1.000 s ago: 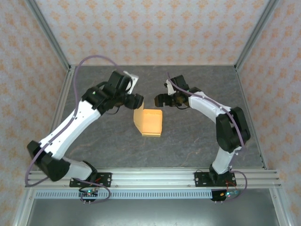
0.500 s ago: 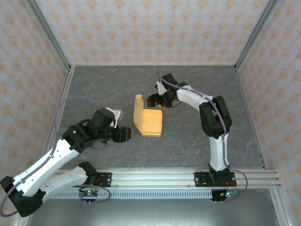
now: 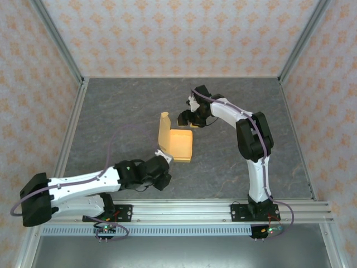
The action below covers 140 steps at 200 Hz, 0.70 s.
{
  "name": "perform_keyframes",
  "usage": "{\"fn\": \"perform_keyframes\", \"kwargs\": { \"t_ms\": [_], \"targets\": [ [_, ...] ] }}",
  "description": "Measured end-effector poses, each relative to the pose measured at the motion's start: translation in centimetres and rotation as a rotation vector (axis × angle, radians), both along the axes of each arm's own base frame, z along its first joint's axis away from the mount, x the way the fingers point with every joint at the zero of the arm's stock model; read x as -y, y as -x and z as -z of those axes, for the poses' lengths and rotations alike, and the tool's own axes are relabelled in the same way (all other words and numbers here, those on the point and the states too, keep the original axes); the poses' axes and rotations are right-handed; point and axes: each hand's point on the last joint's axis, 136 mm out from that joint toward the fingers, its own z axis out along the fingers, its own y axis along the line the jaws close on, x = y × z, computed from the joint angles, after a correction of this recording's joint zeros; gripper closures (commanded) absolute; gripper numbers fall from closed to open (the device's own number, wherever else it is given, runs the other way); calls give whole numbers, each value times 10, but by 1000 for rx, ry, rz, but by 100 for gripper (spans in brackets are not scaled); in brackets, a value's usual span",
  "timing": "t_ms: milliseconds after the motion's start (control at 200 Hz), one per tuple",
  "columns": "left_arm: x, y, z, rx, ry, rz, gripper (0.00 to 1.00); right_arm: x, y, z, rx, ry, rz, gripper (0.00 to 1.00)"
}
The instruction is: Fold the paper box
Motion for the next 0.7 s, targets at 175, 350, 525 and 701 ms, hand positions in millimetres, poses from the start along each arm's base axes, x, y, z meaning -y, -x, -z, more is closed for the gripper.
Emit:
{"fn": "perform_keyframes", "kwargs": {
  "t_ms": [175, 350, 525, 701],
  "targets": [
    [18, -2, 22, 81, -44, 46, 79, 4, 1, 3, -19, 20, 6, 35],
    [28, -17, 32, 143, -68, 42, 81, 5, 3, 3, -28, 15, -3, 39],
    [20, -35, 48, 157, -128, 20, 82, 3, 6, 2, -42, -1, -23, 41],
    [19, -50, 50, 172, -133, -1, 83, -3, -1, -3, -43, -37, -30, 43]
  ]
}}
